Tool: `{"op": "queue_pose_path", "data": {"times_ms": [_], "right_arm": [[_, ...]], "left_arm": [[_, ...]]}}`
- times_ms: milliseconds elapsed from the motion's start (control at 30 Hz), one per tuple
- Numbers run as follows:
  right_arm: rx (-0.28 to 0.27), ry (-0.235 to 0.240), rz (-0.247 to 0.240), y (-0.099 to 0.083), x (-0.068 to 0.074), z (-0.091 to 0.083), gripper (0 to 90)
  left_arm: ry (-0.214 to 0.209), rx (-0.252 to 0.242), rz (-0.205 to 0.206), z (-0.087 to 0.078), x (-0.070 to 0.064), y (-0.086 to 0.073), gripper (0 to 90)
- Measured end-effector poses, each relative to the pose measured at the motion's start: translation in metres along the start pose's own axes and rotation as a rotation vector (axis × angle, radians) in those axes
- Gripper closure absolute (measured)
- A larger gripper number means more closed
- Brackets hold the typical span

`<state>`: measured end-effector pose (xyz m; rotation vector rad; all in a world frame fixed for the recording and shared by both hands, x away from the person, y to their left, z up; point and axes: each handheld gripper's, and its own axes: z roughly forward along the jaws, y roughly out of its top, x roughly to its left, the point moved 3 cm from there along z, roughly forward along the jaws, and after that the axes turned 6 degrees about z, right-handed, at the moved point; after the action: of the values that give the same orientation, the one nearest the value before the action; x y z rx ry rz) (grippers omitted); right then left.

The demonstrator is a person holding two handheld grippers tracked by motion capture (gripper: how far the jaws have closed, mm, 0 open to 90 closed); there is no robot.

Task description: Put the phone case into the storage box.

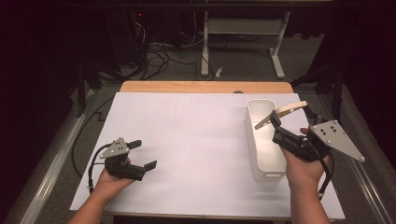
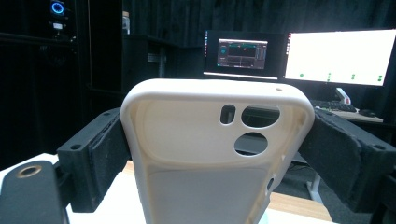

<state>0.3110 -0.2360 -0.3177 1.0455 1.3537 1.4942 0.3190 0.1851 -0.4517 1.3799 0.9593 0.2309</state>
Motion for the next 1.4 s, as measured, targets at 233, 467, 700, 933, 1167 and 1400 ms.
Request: {"op": "queue_pose_path", "data": {"times_ms": [233,467,700,933,1167,1400], "right_arm": [[0.007,-0.008,0.003,0.0,0.0,0.009,11.6],[0.021,-0.021,0.005,0.0,-0.004,0.018,11.6],[0.037,-0.04,0.004,-0.001,-0.007,0.031,11.6],[0.057,-0.05,-0.003,-0.002,-0.01,0.043,11.6],[0.071,-0.068,0.004,-0.005,-0.013,0.056,11.5],[0.071,-0.091,0.017,-0.008,-0.02,0.069,11.5]], "left_arm": [[-0.006,-0.018,-0.026,-0.001,0.003,0.002,0.4],[-0.014,-0.036,-0.03,-0.003,0.003,0.004,0.3],[-0.017,-0.04,-0.027,-0.004,0.003,0.005,0.3],[-0.02,-0.029,-0.021,-0.003,0.002,0.003,0.3],[-0.021,-0.033,-0.023,-0.004,0.002,0.004,0.4],[-0.02,-0.029,-0.023,-0.004,0.003,0.004,0.3]]}}
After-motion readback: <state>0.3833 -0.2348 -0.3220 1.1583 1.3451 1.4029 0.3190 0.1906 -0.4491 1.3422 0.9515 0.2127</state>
